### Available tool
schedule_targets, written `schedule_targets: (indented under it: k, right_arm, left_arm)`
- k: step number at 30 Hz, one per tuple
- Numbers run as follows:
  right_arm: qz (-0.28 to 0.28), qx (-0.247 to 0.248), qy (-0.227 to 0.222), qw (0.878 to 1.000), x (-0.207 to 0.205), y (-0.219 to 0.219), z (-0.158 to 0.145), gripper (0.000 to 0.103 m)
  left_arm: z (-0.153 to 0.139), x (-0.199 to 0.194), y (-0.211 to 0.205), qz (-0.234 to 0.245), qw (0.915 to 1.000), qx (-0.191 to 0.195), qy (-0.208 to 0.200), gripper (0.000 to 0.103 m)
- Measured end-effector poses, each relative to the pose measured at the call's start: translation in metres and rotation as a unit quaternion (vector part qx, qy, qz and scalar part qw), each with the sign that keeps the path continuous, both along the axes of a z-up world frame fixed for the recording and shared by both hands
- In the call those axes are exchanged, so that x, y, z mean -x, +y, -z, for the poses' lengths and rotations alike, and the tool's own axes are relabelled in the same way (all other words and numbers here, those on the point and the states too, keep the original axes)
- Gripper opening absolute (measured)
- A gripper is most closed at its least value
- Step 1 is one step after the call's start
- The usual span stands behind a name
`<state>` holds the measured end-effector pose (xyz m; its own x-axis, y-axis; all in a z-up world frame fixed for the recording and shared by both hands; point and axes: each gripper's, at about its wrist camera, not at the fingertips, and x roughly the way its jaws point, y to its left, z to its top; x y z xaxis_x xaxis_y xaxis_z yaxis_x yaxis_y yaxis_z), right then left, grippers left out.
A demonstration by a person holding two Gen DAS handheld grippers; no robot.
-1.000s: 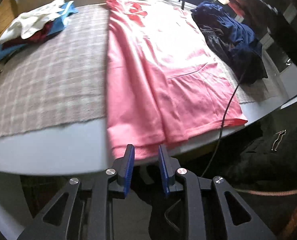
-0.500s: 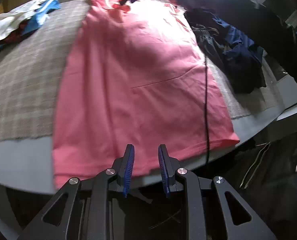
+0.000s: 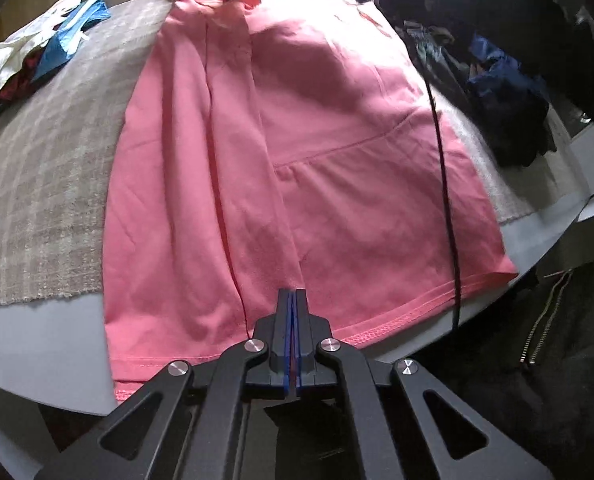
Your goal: Fold clothes
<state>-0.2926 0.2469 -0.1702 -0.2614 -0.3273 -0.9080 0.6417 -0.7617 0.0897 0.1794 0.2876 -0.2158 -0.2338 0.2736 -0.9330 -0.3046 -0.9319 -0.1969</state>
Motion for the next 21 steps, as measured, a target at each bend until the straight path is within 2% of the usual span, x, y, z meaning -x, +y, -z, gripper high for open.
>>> schedule_targets:
  k: [5, 8, 10, 11, 12, 15, 18, 21]
  right_arm:
    - [-0.015, 0.010, 0.035, 0.999, -0.006, 0.008, -0.018, 0.004]
    - [-0.007, -0.009, 0.058, 0.998, -0.005, 0.013, -0.026, 0.004]
    - [-0.015, -0.047, 0.047, 0.998, -0.003, 0.010, -0.017, 0.005]
    - [-0.021, -0.068, 0.040, 0.997, -0.002, 0.008, -0.012, 0.008]
    - [-0.022, -0.076, 0.041, 0.996, -0.004, 0.008, -0.012, 0.015]
    - [-0.020, -0.082, 0.056, 0.995, -0.011, 0.009, -0.019, 0.019]
    - [-0.029, -0.045, 0.056, 0.997, -0.027, 0.016, -0.041, 0.019]
    - [-0.080, -0.009, 0.036, 0.996, -0.061, 0.012, -0.049, 0.019]
  left_arm:
    - [-0.022, -0.004, -0.013, -0.012, 0.9987, -0.048, 0.009, 0.000]
    - [-0.027, -0.003, -0.014, -0.003, 0.9963, -0.086, 0.007, 0.001]
    - [-0.018, 0.001, -0.003, 0.006, 0.9969, -0.077, -0.008, 0.003]
    - [-0.013, 0.000, 0.001, 0.009, 0.9978, -0.062, -0.024, 0.010]
    - [-0.014, -0.002, -0.003, 0.006, 0.9980, -0.057, -0.027, 0.011]
    - [-0.013, -0.003, -0.007, -0.002, 0.9984, -0.049, -0.028, 0.015]
    - [-0.011, -0.002, -0.008, -0.009, 0.9987, -0.045, -0.024, 0.015]
    - [-0.008, 0.000, -0.008, -0.016, 0.9989, -0.040, -0.020, 0.015]
